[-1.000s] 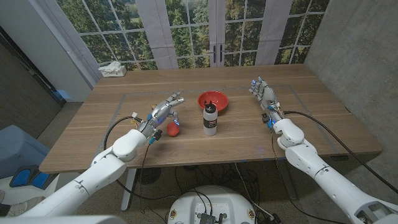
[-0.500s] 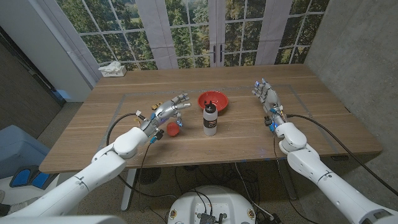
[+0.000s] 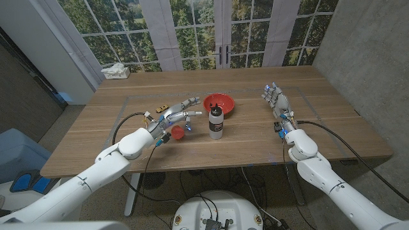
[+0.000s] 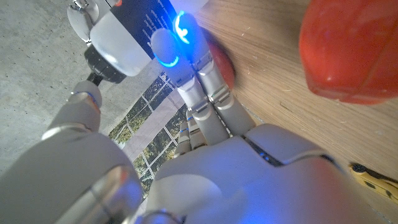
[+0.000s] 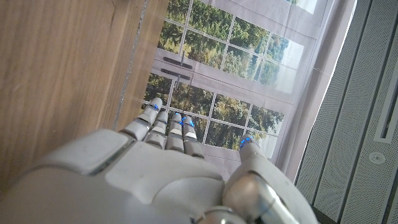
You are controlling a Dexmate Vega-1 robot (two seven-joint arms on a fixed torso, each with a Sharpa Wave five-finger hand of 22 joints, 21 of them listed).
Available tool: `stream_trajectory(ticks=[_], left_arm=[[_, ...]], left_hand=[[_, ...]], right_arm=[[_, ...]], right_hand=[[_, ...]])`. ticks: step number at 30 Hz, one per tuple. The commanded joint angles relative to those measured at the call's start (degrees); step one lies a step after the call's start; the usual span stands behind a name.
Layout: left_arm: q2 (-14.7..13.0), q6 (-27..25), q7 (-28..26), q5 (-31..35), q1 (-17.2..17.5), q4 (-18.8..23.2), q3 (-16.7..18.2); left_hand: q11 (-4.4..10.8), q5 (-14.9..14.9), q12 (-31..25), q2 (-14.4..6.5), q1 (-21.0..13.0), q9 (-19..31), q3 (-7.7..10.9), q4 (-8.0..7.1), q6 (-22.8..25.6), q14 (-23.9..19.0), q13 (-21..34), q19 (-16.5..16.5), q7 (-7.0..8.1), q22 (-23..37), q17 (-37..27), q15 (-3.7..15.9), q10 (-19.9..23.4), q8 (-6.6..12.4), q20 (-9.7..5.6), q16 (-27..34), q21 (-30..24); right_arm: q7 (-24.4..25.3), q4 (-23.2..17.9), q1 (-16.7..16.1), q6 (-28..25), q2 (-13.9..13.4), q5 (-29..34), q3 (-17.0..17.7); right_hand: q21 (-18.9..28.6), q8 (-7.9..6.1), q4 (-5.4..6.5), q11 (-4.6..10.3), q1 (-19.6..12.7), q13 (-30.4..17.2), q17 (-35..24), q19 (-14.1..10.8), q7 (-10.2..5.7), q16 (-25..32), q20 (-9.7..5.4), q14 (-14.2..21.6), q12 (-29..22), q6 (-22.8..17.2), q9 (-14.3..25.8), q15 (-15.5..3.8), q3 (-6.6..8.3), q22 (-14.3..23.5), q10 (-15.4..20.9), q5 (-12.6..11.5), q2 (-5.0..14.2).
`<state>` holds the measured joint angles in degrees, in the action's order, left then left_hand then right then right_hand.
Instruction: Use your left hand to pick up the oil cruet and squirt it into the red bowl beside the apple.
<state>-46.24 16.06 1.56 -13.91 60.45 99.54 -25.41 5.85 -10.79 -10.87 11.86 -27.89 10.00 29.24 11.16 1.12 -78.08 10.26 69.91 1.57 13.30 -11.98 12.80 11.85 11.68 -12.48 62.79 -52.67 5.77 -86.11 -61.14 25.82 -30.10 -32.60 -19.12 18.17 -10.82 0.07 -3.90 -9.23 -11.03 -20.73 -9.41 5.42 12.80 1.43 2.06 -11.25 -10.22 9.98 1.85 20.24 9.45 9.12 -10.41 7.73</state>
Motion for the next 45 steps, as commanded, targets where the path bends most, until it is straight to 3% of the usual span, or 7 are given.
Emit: stream_trajectory(ticks=[1,13,31,39,45], left_arm=[[-0.68,-0.94,3.28,1.34,-2.63,0.03,-2.13],[-1.02,-1.45,7.43,2.04,-5.66,-0.77,-4.17],[0.25,-2.11,12.01,2.32,-9.69,-3.97,-7.16],[1.69,-1.48,14.24,1.76,-11.53,-6.17,-8.63],[2.97,-1.02,15.77,1.02,-12.83,-8.05,-9.58]], left_hand=[[0.83,0.15,-0.06,0.11,-1.43,0.25,-1.05,0.09,-0.37,0.36,0.25,-0.53,0.75,-0.24,-0.13,-0.25,-0.02,-0.18,0.22,-0.29,0.17],[1.22,-0.06,0.08,0.38,-4.41,0.3,-4.78,0.08,-1.26,1.94,0.29,-1.83,1.57,-0.83,-0.07,-0.22,-0.48,-0.36,0.28,-1.06,0.79],[1.46,-0.53,-0.17,-0.31,-8.41,0.33,-7.43,-0.17,-0.89,1.96,0.29,-2.19,1.56,-1.53,0.52,-0.06,0.3,-0.02,0.26,-2.06,1.15],[2.12,-0.77,-0.37,-0.75,-10.48,0.35,-8.97,-0.66,1.34,1.71,0.29,-2.42,4.32,-1.87,0.72,-0.03,1.59,0.63,0.36,-2.96,1.39],[2.46,-0.9,-0.45,-1.09,-11.18,0.34,-9.38,-0.84,1.69,1.47,0.29,-2.51,5.07,-1.93,0.68,-0.01,2.13,0.59,0.35,-3.25,1.45]], right_arm=[[1.41,-1.45,-2.4,1.25,-0.04,0.33,0.95],[2.57,-2.0,-3.51,2.25,0.29,1.09,1.54],[4.41,-3.04,-5.26,3.47,0.73,2.5,2.19],[4.96,-3.6,-5.97,3.6,0.69,2.69,2.62],[5.33,-3.59,-6.27,3.88,0.89,2.86,2.86]], right_hand=[[-0.48,-0.24,0.07,0.12,-0.31,-0.14,0.11,-0.58,0.13,0.19,0.0,0.29,-0.3,-0.68,0.35,0.19,-0.16,0.34,0.55,-0.21,0.14],[-0.8,-0.27,-0.03,0.01,-0.27,-0.13,0.24,-0.75,0.26,0.24,0.13,0.47,-0.34,-0.87,0.35,0.35,-0.19,0.35,0.78,-0.21,0.13],[-1.24,-0.29,-0.27,-0.14,-0.28,-0.13,0.46,-0.96,0.43,0.32,0.28,0.82,-0.37,-1.11,0.35,0.72,-0.23,0.36,1.07,-0.2,0.0],[-1.42,-0.29,-0.35,-0.19,-0.26,-0.13,0.55,-1.02,0.51,0.32,0.34,0.9,-0.39,-1.19,0.35,0.75,-0.27,0.36,1.2,-0.19,-0.08],[-1.57,-0.32,-0.41,-0.27,-0.24,-0.12,0.61,-1.08,0.56,0.33,0.38,0.96,-0.41,-1.3,0.35,0.82,-0.29,0.36,1.33,-0.18,-0.11]])
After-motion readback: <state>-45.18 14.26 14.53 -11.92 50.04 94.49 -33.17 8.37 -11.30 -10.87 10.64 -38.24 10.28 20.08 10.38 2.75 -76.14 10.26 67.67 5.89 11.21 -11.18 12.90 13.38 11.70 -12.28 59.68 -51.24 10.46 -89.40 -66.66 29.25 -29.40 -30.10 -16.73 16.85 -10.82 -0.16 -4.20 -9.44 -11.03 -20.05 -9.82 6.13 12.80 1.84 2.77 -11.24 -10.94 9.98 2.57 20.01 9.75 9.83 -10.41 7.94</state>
